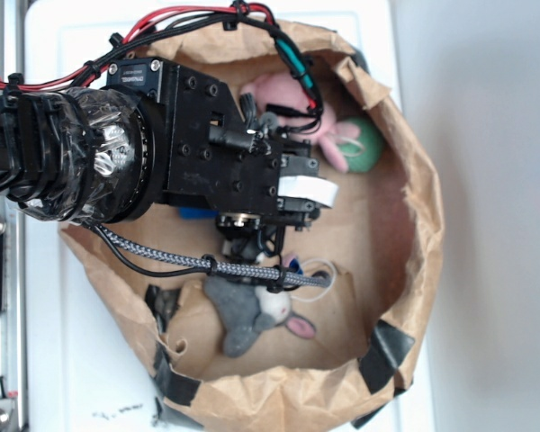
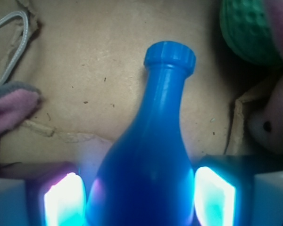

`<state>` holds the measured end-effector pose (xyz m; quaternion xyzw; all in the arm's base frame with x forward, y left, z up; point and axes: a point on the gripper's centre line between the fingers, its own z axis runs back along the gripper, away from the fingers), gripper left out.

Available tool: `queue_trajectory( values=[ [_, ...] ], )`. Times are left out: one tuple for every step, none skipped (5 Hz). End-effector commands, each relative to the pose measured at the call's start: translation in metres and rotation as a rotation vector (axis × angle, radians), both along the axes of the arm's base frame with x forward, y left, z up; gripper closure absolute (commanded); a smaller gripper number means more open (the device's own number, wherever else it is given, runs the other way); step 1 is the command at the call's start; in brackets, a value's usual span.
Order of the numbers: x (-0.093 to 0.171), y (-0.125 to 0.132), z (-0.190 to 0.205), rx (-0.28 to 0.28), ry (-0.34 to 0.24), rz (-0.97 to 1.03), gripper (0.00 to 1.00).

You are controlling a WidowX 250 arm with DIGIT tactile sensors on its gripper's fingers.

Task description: Grab the blue bottle.

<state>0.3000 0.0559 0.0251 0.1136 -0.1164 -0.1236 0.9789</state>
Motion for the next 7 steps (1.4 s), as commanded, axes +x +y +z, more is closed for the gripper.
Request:
queue_trajectory(
  values=[
    [-0.009, -0.019, 0.041, -0.029, -0.053, 0.042, 1.00],
    [-0.020, -0.034, 0.080, -0.045, -0.080, 0.004, 1.00],
    [-0.028, -0.039, 0.116, -0.074, -0.065, -0.023, 1.00],
    [-0.031, -0.037, 0.145, -0.072, -0.070, 0.017, 1.00],
    [-0.022, -0.036, 0.162, -0.099, -0.061, 0.004, 1.00],
    [-0.013, -0.035, 0.175, -0.122, -0.062, 0.020, 1.00],
    [-0.013, -0.040, 0.172, -0.103, -0.057, 0.009, 1.00]
  ],
)
